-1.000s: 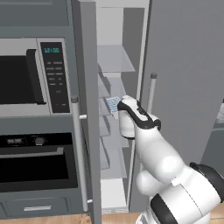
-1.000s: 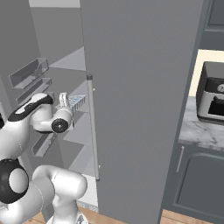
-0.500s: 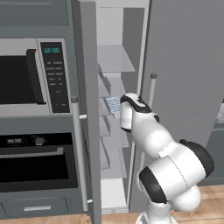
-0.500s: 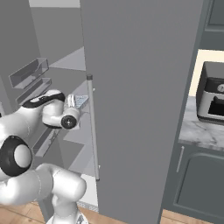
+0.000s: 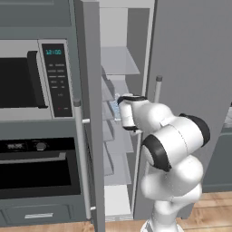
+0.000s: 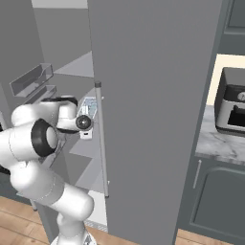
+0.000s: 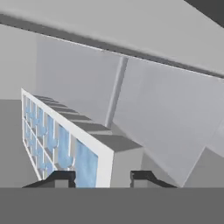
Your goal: The ice cube tray has been filled with water. Take the tray and place it in the freezer to make ice. Close the freezer door after placing the tray.
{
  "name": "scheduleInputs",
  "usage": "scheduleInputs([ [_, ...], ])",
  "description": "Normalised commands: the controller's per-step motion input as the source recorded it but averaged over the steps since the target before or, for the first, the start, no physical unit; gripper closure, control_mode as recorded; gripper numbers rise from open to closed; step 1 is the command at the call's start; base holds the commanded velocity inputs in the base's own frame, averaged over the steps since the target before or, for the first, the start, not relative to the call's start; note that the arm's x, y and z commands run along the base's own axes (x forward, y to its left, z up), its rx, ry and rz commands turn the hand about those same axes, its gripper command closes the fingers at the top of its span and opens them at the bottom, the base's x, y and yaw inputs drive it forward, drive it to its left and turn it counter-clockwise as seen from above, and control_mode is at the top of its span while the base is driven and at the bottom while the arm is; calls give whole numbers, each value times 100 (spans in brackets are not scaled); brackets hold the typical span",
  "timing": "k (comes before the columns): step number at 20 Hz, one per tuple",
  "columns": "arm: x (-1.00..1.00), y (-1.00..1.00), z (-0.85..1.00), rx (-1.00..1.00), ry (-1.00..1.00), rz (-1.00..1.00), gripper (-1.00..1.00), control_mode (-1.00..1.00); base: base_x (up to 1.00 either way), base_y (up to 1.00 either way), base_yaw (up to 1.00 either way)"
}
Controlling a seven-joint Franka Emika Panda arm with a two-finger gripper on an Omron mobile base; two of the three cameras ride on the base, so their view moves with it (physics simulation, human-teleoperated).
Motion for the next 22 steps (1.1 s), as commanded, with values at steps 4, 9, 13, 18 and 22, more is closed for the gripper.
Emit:
scheduleInputs([
  [4, 54, 25, -1, 0, 7, -1, 100, -100, 0, 0, 0],
  [9, 53, 36, 0, 0, 0, -5, 100, -100, 0, 0, 0],
  [13, 59, 29, -7, 0, 0, -7, -100, -100, 0, 0, 0],
  [18, 26, 13, -5, 0, -7, -10, -100, -100, 0, 0, 0],
  [22, -11, 0, 0, 0, -4, -2, -100, -100, 0, 0, 0],
])
